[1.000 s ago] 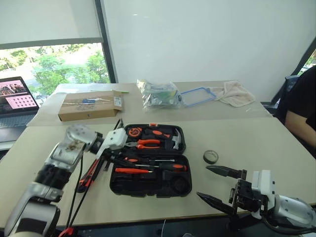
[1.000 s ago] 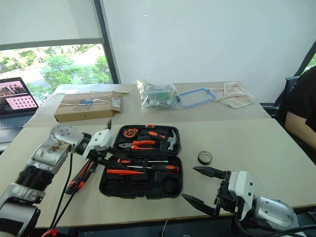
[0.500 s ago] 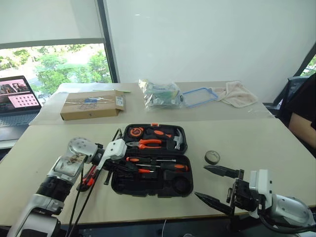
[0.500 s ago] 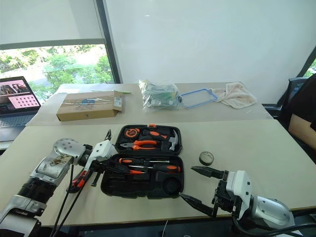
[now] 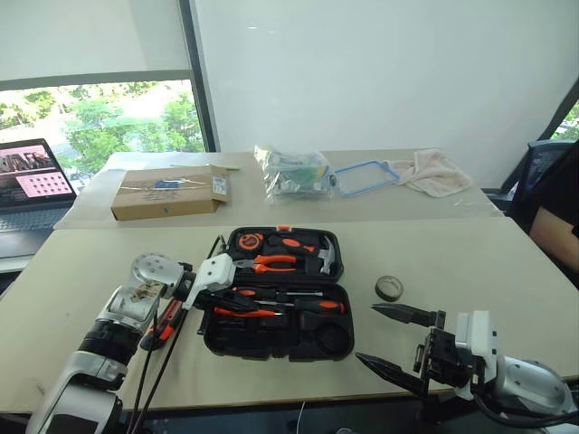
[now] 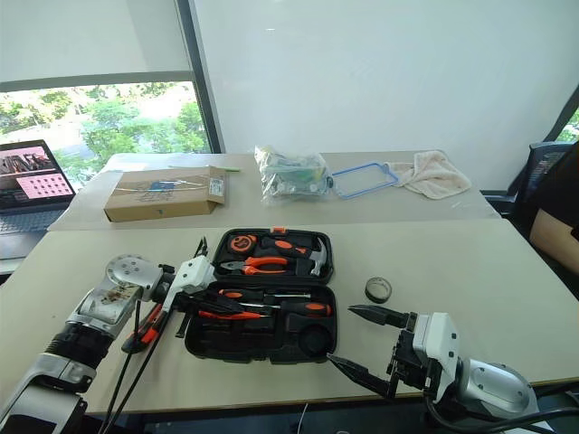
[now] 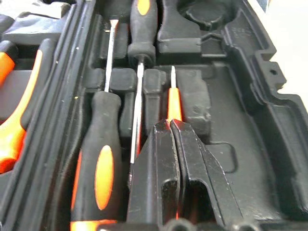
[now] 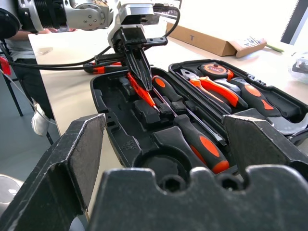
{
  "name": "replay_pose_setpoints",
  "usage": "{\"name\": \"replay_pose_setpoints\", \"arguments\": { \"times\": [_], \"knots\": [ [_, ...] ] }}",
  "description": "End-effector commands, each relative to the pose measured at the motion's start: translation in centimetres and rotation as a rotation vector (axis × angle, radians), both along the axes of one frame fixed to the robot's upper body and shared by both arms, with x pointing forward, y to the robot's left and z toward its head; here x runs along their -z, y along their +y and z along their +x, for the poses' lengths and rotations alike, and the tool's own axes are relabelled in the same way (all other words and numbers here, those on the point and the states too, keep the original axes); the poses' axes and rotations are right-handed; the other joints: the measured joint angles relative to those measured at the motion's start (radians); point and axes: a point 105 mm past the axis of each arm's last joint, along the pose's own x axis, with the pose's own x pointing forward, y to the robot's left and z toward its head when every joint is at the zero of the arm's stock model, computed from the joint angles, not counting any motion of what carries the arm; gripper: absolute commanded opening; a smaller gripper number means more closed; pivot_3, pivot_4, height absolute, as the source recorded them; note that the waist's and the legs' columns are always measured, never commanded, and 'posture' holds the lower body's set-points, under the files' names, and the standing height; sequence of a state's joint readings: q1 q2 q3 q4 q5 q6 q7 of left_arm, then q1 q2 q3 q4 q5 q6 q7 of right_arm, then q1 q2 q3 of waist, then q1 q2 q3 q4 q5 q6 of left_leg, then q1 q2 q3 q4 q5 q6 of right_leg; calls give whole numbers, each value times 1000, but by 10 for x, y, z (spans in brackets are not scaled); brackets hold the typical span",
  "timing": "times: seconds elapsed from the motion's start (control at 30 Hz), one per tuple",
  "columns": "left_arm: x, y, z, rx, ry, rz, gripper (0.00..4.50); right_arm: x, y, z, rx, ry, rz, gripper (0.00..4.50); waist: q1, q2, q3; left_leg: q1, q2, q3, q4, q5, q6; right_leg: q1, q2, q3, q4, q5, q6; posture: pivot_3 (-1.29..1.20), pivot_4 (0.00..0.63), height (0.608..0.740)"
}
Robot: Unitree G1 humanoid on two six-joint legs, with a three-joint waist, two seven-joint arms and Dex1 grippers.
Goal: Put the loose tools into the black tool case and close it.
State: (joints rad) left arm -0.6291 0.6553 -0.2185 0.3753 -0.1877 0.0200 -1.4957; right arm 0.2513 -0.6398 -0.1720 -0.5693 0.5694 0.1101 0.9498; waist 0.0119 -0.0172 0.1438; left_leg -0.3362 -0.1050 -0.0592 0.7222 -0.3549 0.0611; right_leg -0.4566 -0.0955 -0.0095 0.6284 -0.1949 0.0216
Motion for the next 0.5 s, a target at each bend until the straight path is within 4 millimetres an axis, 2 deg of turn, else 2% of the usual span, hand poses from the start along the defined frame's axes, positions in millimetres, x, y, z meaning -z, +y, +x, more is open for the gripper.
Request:
{"name": "replay_pose_setpoints", "arguments": {
  "times": [0.03,0.13,0.33,0.5],
  "knots": [
    [4,2,1,2,-1,26,81,-7,2,-2,-4,-45,1,4500,0,0,0,0,0,0,0,0,0,0,0,0,0,0,0,0,150,740],
    [4,2,1,5,-24,13,81,-8,2,-2,-1,-46,2,4500,0,0,0,0,0,0,0,0,0,0,0,0,0,0,0,0,150,740],
    [-26,-3,-4,46,-62,-143,81,-7,2,-3,2,-43,5,4500,0,0,0,0,0,0,0,0,0,0,0,0,0,0,0,0,150,740],
    [-12,6,-17,108,-55,-37,81,-6,3,-2,-1,-39,8,4500,-2,0,0,0,0,0,-1,0,0,-1,0,0,0,0,0,0,150,740]
  ]
}}
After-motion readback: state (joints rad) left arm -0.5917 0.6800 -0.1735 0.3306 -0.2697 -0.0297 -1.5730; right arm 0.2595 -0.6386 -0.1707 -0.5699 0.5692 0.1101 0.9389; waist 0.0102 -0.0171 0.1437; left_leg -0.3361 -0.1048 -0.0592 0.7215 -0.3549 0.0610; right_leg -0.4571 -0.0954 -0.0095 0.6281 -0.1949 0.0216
